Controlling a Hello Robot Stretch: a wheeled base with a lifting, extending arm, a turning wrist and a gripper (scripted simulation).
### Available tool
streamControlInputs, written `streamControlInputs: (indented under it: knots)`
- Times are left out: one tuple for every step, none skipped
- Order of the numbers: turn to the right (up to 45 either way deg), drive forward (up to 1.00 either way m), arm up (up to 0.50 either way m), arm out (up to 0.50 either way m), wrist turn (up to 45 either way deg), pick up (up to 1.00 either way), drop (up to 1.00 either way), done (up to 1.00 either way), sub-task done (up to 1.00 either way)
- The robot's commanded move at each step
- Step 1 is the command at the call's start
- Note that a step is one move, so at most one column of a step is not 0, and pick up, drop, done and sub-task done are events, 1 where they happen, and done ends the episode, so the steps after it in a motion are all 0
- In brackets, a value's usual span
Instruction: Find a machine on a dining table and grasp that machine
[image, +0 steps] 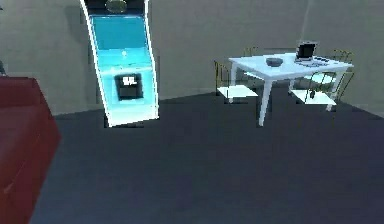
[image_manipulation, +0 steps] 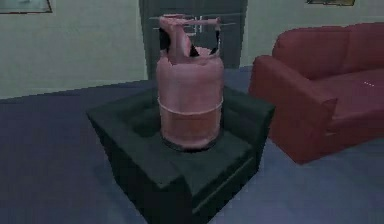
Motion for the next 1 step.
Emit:
streamControlInputs:
  knots:
    - [0.0,0.10,0.00,0.00,0.0,0.00,0.00,0.00,0.00]
